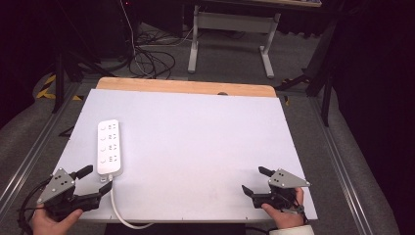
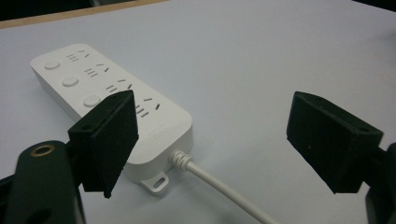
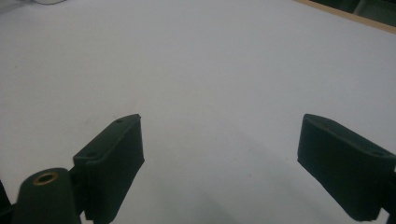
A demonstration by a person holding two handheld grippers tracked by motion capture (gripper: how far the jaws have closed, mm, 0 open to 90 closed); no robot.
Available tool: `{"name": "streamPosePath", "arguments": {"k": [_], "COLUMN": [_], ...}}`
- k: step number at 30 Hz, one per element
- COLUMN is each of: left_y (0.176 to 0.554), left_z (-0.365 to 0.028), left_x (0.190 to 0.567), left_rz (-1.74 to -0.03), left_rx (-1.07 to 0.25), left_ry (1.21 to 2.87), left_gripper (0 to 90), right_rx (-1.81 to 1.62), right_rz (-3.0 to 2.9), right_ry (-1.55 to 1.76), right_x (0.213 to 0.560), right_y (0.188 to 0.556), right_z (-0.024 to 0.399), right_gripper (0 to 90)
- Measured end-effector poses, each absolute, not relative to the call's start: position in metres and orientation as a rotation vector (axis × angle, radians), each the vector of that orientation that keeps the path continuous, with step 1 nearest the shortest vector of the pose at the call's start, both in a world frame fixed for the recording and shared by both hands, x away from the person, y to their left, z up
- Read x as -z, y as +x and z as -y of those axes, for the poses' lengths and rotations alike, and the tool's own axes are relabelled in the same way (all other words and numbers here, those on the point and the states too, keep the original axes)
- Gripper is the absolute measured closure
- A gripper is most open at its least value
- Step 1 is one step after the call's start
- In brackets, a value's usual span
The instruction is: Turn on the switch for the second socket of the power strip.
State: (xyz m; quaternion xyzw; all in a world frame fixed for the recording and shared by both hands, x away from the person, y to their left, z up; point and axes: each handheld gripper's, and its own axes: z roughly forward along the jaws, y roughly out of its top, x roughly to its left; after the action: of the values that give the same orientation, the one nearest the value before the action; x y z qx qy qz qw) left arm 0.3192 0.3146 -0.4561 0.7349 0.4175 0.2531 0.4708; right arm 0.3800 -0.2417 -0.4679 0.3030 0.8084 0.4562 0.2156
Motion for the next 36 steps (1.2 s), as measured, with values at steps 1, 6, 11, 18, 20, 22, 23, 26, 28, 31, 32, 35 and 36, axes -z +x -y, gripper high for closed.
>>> {"name": "streamPosePath", "arguments": {"k": [1,6,11,18,20,22,23,26,28,31,32,35,36], "left_y": [0.319,0.318,0.318,0.317,0.317,0.317,0.317,0.318,0.318,0.319,0.319,0.32,0.321], "left_z": [-0.315,-0.315,-0.315,-0.313,-0.314,-0.314,-0.314,-0.315,-0.314,-0.313,-0.313,-0.312,-0.313], "left_x": [0.456,0.455,0.455,0.453,0.453,0.453,0.452,0.452,0.451,0.45,0.449,0.447,0.446], "left_rz": [-1.023,-1.024,-1.022,-1.0,-0.999,-1.009,-1.013,-1.022,-1.033,-1.033,-1.033,-1.031,-1.029], "left_rx": [-0.625,-0.636,-0.638,-0.664,-0.668,-0.657,-0.658,-0.654,-0.646,-0.648,-0.65,-0.648,-0.655], "left_ry": [1.802,1.807,1.813,1.843,1.846,1.839,1.834,1.831,1.828,1.83,1.834,1.842,1.858], "left_gripper": [17.6,17.9,18.6,18.8,18.8,18.7,18.8,18.8,18.8,19.1,19.3,19.6,19.6], "right_rx": [-1.261,-1.261,-1.261,-1.257,-1.257,-1.257,-1.258,-1.258,-1.258,-1.259,-1.26,-1.26,-1.26], "right_rz": [-2.242,-2.239,-2.242,-2.246,-2.246,-2.246,-2.246,-2.246,-2.249,-2.255,-2.256,-2.256,-2.257], "right_ry": [0.841,0.84,0.838,0.841,0.838,0.837,0.838,0.839,0.837,0.841,0.839,0.837,0.838], "right_x": [0.468,0.468,0.469,0.469,0.469,0.469,0.469,0.469,0.469,0.469,0.469,0.469,0.469], "right_y": [0.38,0.38,0.38,0.381,0.381,0.381,0.381,0.381,0.38,0.38,0.38,0.38,0.38], "right_z": [0.242,0.242,0.241,0.241,0.241,0.241,0.241,0.241,0.24,0.24,0.24,0.24,0.24], "right_gripper": [14.8,14.8,14.9,15.0,15.0,15.0,15.0,15.0,15.0,15.3,15.4,15.6,15.6]}}
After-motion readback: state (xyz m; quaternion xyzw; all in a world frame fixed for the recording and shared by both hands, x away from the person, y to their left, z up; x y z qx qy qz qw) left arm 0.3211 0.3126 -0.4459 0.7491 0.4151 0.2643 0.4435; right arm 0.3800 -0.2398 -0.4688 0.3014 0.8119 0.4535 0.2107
